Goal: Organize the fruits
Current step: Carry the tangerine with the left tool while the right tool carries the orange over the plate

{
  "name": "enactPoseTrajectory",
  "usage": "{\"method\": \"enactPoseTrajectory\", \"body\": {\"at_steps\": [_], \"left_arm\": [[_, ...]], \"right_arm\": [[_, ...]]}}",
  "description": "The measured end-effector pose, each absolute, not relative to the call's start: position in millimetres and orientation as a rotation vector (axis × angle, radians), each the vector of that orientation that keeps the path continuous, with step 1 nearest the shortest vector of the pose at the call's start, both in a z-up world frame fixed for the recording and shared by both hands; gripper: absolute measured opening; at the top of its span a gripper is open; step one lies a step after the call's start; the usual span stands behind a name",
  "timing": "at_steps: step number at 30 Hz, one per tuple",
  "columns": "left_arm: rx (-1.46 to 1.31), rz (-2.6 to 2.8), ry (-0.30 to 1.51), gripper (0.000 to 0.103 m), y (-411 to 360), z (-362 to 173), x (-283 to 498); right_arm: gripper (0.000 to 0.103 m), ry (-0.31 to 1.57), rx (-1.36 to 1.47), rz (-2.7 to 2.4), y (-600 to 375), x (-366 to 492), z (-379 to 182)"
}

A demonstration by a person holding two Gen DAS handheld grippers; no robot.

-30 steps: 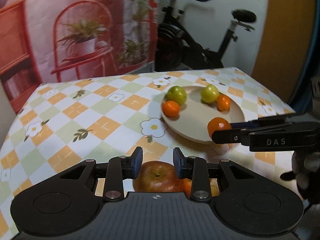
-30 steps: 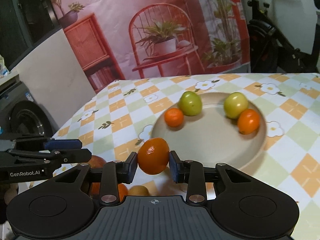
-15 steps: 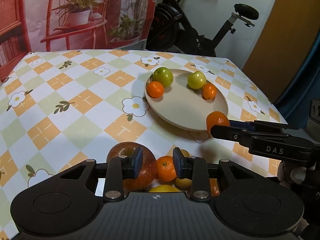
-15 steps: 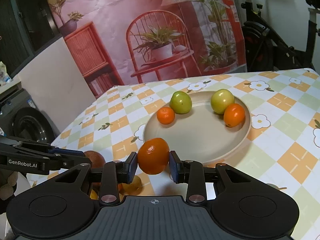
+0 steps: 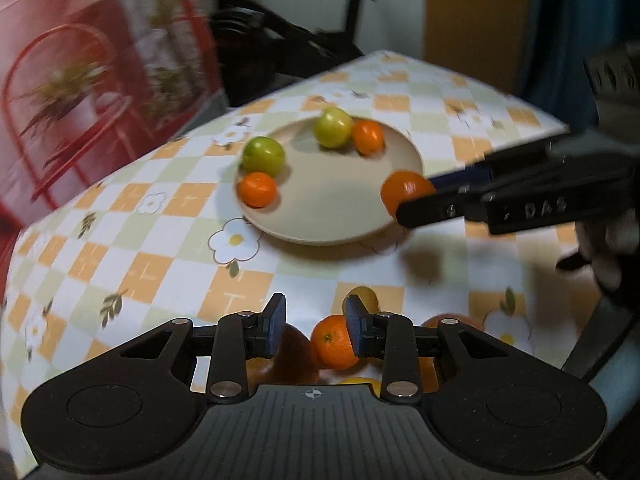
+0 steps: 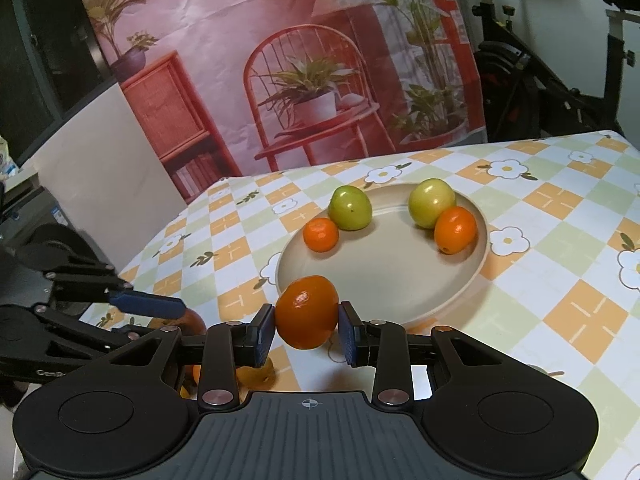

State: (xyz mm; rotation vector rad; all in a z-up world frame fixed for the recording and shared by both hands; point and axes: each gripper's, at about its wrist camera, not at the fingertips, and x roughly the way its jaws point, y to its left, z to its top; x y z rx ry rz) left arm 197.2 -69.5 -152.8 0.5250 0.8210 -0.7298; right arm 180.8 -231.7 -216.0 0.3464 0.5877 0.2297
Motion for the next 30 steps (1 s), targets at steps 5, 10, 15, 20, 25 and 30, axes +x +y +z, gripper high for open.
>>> {"method": "enactPoseTrajectory", "body": {"at_steps": [5,10,15,20,25,30], "left_arm": [[0.623,-0.817,0.857,0.035,-72.8,-156.9,207.3],[0.684,-0.885,0.871,0.035,-76.9,-161.5,204.1],[0.774,-0.932,0.889,0.035,-83.8,-170.5,199.7],[0.832,-0.946,0.910,0.036,-91.1,-174.1,201.4],[0.824,-0.948,0.922,0.036,-93.9,-174.0,205.7],[0.813,-0.956,0.947,0.035,-95.2,-174.5,208.5]], "right_arm": [[0.031,0.587,0.341,0.226,-232.8,180.3,-215.0],[0.031,0.588,0.344,0.220,-235.7,181.1,-215.8],[0.031,0.592,0.347,0.218,-237.0,182.0,-217.5],[0.031,0.592,0.347,0.217,-236.7,182.0,-217.5],[0.031,0.593,0.349,0.218,-236.9,182.2,-218.2],[0.031,0.593,0.350,0.218,-237.4,182.3,-219.0]]}}
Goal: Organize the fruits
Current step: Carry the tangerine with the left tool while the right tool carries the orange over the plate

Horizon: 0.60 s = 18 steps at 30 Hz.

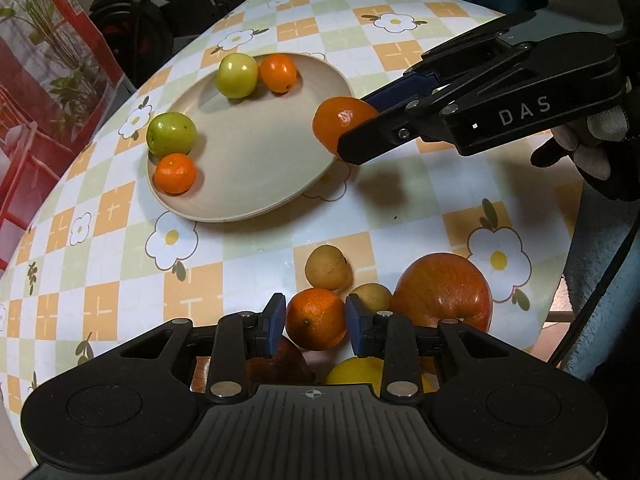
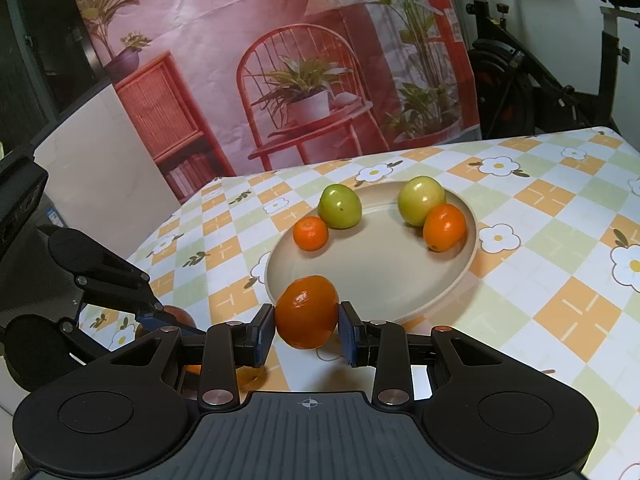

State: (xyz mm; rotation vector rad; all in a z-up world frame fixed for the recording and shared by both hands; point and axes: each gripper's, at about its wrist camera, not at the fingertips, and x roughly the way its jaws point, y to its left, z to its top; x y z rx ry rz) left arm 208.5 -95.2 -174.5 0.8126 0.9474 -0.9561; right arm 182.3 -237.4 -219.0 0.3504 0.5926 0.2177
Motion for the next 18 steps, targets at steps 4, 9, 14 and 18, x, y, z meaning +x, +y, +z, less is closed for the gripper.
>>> {"method": "enactPoseTrajectory", "body": {"at_steps": [4,9,14,18], "left_arm": [[0.793,-0.959,0.966,0.034,-94.8,-175.0,211.9],[0.795,-0.961,0.937,0.033,-90.1,-175.5,205.8],[0.735,-0.943,0.950,0.032,-84.8,-173.9,209.5],[0.670,-0.941,0.950,0.032,-80.1,-168.5,212.9]], "right_arm": [[0.031,0.591,0.350,0.218,-237.5,182.3,-218.8],[0.031,0.589,0.353,0.217,-238.2,182.6,-219.4],[0.031,0.590,0.352,0.217,-237.6,183.1,-219.3],[0.031,0.588,0.355,0.214,-237.7,183.1,-219.6]]}}
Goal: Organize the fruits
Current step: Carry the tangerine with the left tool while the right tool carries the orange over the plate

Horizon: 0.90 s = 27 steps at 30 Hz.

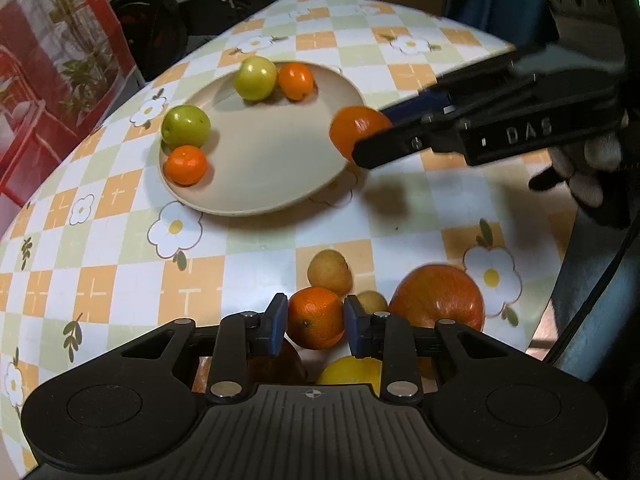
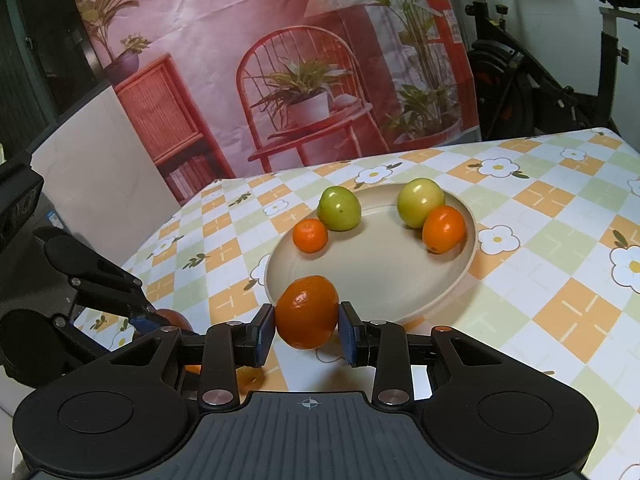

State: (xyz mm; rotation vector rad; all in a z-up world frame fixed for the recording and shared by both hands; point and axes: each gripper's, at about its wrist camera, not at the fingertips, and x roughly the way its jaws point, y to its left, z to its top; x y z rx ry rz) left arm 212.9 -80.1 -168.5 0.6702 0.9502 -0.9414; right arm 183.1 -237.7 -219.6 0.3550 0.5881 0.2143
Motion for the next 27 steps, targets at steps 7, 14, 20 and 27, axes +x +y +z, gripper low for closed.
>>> {"method": "enactPoseTrajectory", "body": {"at_steps": [7,14,20,27], "left_arm": [[0.548,-0.904,0.915,0.032,-76.3,-154.0,225.5],[0.442,-0.839,0.872,0.032,-79.7,-144.0,244.2],[0.384,-0.786,0.851,0.032,-93.6,-147.7,261.9],[0.380,-0.703,0.869,0.032,-114.2,-163.6,286.8]], "right_arm": [[0.031,0.584,0.357,0.211,-239.2,183.5,-219.6],[0.031,0.578,0.360,0.189,-246.8,184.2,-219.6],[0.031,0.570,0.307,0.154,-254.2,192.6,-218.5],[0.031,0.583,0.238,0.082,-269.4,212.2,-226.0]]}}
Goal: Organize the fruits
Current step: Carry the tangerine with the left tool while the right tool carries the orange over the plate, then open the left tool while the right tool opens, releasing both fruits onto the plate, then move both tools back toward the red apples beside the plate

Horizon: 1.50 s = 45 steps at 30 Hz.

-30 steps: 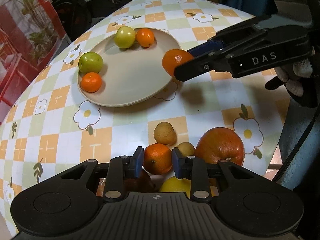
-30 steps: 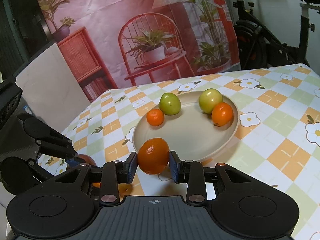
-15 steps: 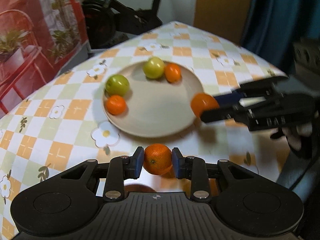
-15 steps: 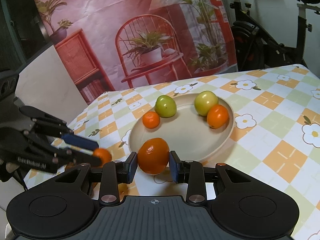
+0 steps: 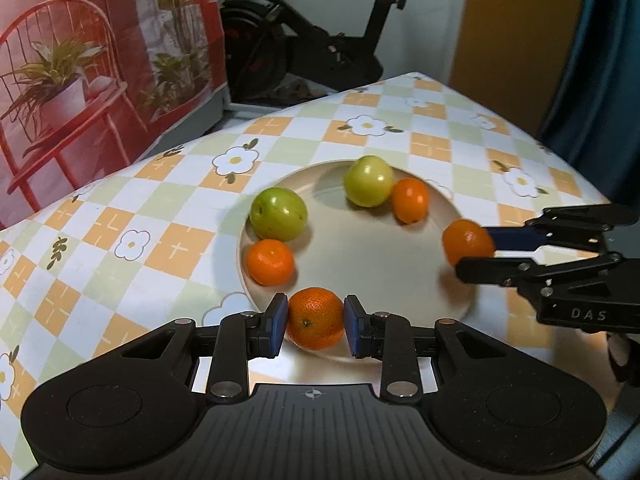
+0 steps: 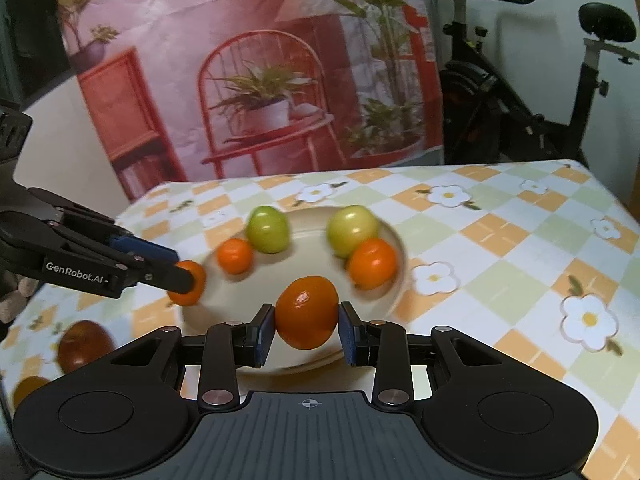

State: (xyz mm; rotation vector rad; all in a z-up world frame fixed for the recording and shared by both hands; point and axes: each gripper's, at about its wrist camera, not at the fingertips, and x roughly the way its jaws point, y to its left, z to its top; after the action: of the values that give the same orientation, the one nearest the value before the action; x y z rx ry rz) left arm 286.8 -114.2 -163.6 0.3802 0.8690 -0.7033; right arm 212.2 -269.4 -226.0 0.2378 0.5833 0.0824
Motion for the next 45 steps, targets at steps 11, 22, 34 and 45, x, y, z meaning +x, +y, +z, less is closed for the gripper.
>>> {"method": "enactPoseTrajectory", "body": {"at_steps": [11,22,34,45], "left_arm": [[0.429,-0.645,0.854,0.032,-123.6,-177.0,298.6],[0.470,-0.639,0.808,0.032,-130.6,-180.7,297.5],[0.424,-0.628,0.817,0.037,-128.0,-179.8,297.3],[0.320,-0.625,0.782,0.042,-115.4,-161.2,279.0]], "right_arm": [[0.031,0.605,0.127,0.059,-274.0,245.2,-242.7],[0.031,0.594,0.097,0.060,-272.8,256.7,-252.2],[0.031,0.558,0.112,0.053,-272.0,249.8,-255.0],[0.040,0.483,0.187,0.076,-280.3,226.1,-242.9]]}}
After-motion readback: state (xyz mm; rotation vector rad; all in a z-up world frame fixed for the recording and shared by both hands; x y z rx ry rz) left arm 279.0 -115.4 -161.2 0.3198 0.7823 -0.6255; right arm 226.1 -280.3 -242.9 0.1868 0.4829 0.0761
